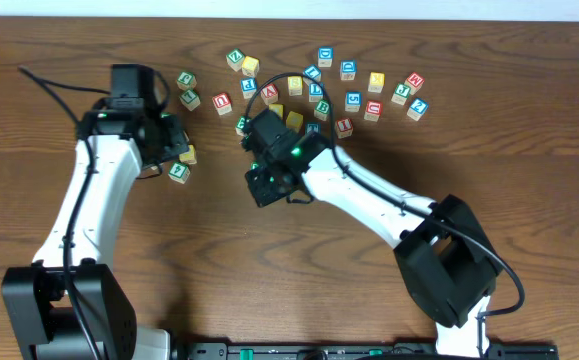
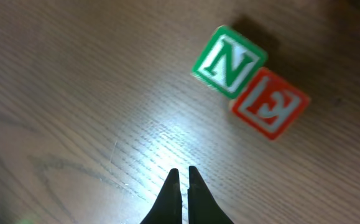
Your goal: Spell out NEURIPS
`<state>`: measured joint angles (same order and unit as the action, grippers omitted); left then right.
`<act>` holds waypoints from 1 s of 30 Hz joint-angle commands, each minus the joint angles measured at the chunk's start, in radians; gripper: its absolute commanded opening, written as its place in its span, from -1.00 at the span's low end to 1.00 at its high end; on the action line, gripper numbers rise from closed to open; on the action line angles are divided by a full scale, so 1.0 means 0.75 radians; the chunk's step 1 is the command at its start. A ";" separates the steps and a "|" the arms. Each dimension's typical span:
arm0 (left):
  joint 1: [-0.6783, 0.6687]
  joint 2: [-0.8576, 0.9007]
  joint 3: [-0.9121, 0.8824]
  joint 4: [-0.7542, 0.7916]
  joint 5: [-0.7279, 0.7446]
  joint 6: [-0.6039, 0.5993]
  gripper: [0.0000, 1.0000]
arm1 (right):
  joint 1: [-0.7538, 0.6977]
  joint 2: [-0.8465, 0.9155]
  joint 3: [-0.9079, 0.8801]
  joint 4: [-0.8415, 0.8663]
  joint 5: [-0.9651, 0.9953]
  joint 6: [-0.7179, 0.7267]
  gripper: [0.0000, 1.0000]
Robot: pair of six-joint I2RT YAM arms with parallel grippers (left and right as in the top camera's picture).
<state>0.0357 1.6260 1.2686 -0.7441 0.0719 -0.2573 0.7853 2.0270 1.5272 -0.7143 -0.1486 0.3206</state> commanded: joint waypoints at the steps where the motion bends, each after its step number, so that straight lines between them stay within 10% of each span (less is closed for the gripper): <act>1: 0.033 -0.021 0.032 -0.004 -0.007 0.022 -0.85 | 0.009 0.036 0.010 -0.005 0.105 0.027 -0.98; 30: 0.036 -0.021 0.032 0.002 -0.008 0.023 -0.85 | -0.016 0.133 0.011 0.022 0.222 0.151 -0.98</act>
<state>0.0589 1.6260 1.2686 -0.7433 0.0723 -0.2573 0.7872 2.1048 1.5272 -0.7010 -0.0032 0.4122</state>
